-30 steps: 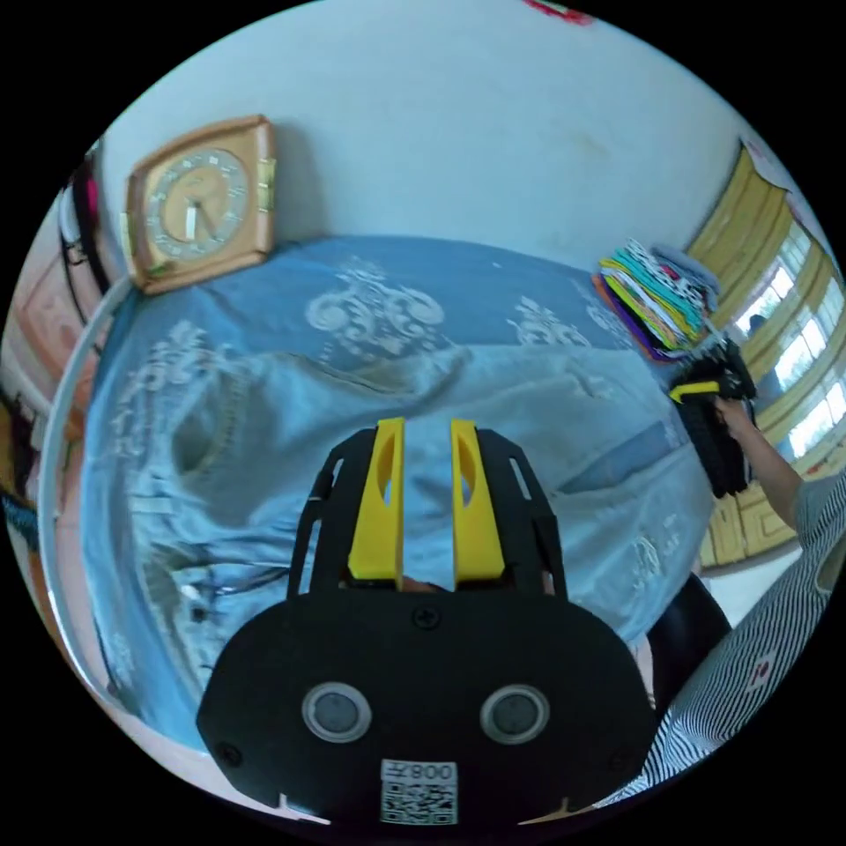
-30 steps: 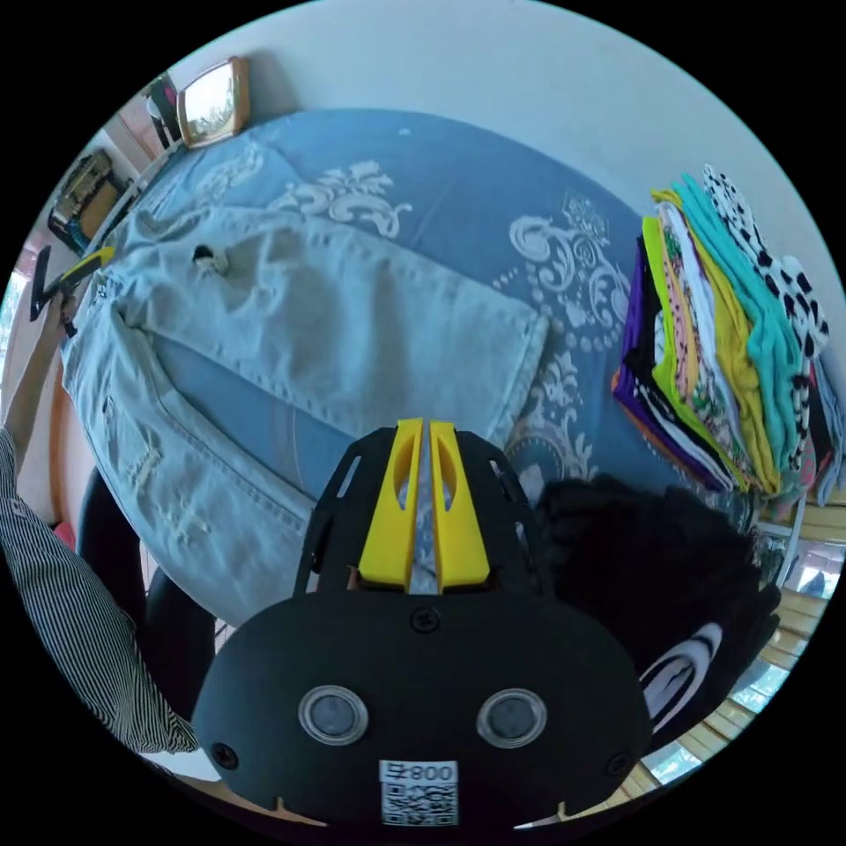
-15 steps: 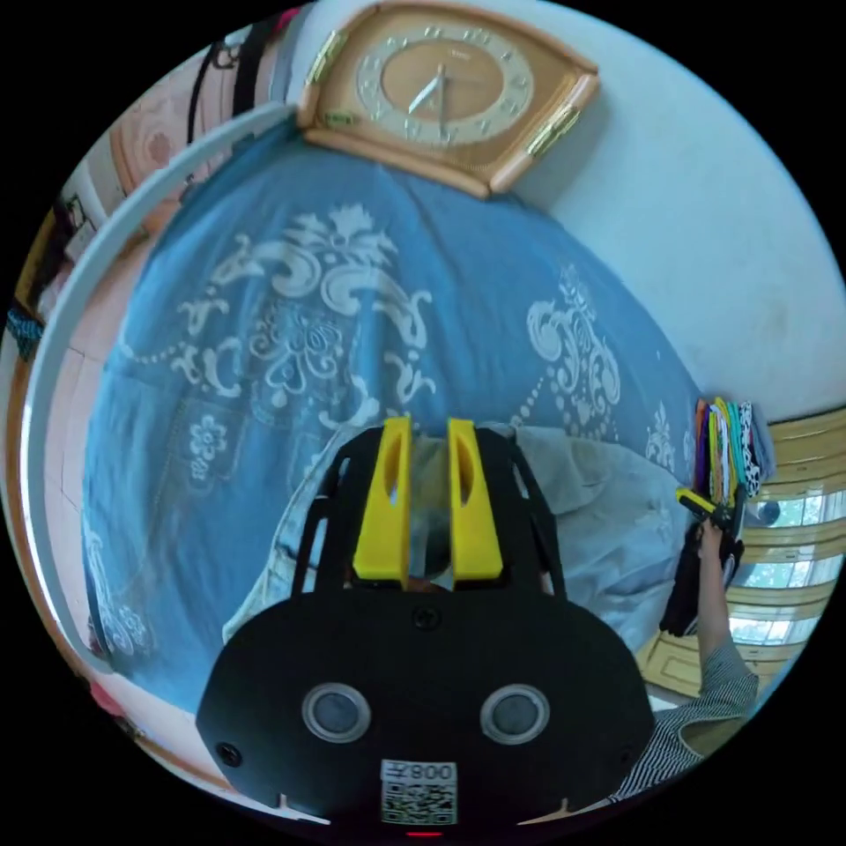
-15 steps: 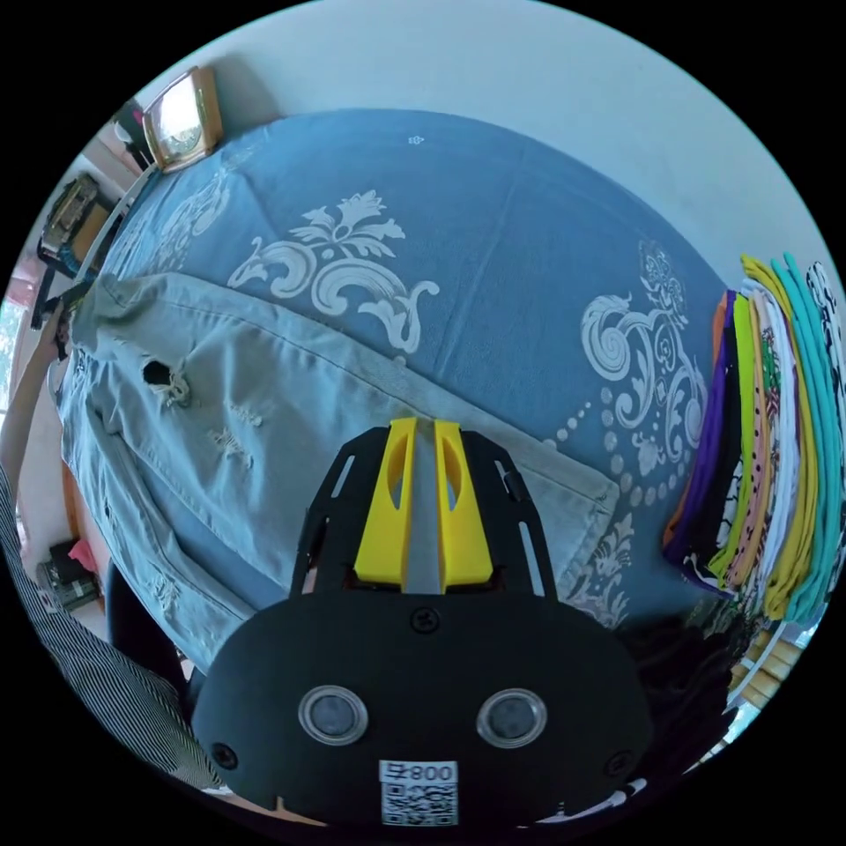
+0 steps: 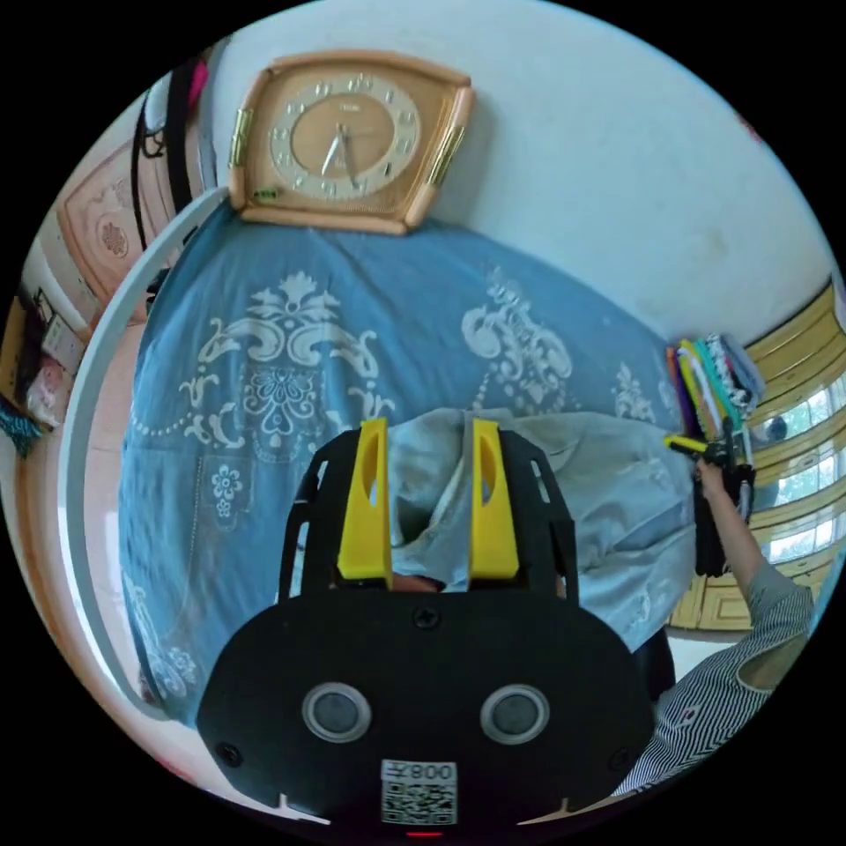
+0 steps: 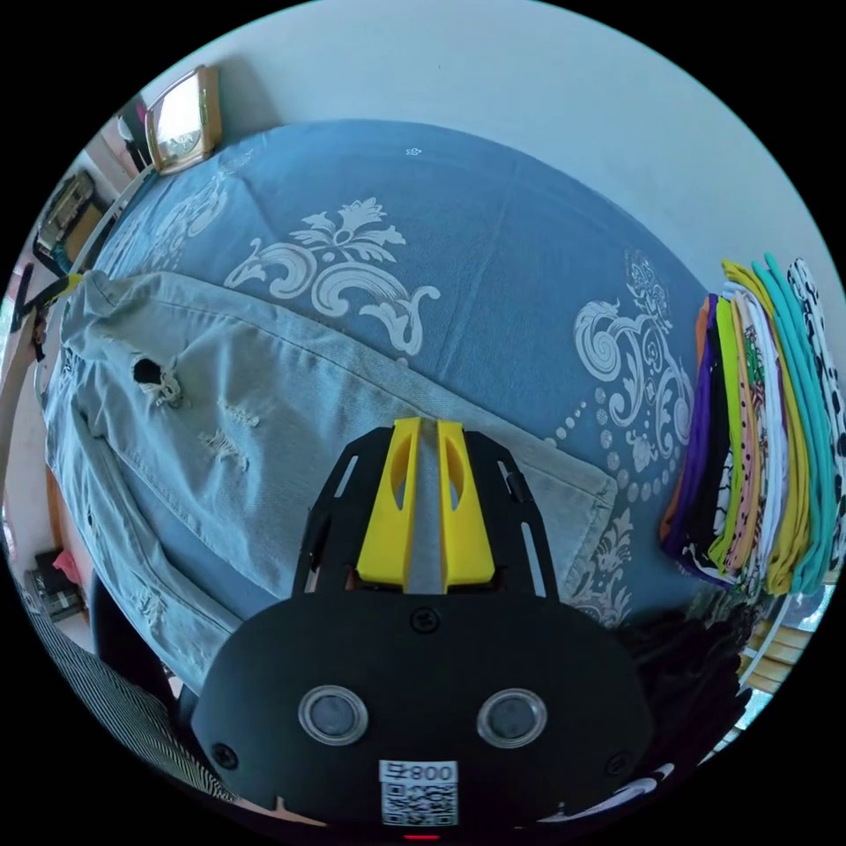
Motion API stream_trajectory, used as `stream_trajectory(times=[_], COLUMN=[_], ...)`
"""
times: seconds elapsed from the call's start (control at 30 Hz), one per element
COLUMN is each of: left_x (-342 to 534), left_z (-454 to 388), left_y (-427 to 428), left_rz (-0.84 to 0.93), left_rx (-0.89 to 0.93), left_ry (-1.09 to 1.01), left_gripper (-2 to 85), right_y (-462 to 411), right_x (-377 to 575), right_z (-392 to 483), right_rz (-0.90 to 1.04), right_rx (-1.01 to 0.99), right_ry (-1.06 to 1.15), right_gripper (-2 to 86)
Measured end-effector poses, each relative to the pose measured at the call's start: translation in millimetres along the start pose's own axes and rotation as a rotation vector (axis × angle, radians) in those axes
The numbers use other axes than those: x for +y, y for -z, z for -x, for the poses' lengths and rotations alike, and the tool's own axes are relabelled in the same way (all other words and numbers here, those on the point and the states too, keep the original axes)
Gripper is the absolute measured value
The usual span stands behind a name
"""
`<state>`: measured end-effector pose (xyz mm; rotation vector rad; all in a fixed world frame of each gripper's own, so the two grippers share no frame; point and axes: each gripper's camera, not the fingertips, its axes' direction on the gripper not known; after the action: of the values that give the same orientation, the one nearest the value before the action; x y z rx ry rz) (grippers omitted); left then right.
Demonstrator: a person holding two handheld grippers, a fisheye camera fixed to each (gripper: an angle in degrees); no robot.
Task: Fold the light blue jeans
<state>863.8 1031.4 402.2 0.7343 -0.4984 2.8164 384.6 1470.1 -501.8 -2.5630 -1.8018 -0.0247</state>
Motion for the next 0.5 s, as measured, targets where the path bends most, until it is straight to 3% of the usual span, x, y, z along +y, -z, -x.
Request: stream_trajectory(times=[0.07,0.13,0.23,0.4,0.5], left_x=[-6.4,-5.3,5.5,29.0,19.2], left_z=[2.8,4.5,-15.3,-33.8,-32.6], left_y=[-25.6,-47.3,-25.4,53.1,62.7], left_rz=[0.123,0.2,0.04,-0.323,-0.371], left_rx=[-0.076,-0.02,-0.128,-0.152,-0.112], left_ry=[-0.002,0.023,-0.026,-0.02,0.001], left_gripper=[9.9,4.4,1.9,1.3,1.8], right_y=[-3.0,-7.1,-12.3,-21.7,-27.3], right_x=[5.0,12.5,24.5,45.0,57.4], right_z=[3.3,3.3,-3.1,-16.5,-23.8], right_rz=[-0.002,-0.007,-0.021,-0.039,-0.043], right_rx=[0.027,0.036,0.011,-0.045,-0.078], right_ry=[0.008,0.007,-0.01,-0.059,-0.1], right_gripper=[3.3,3.1,3.0,2.9,2.7])
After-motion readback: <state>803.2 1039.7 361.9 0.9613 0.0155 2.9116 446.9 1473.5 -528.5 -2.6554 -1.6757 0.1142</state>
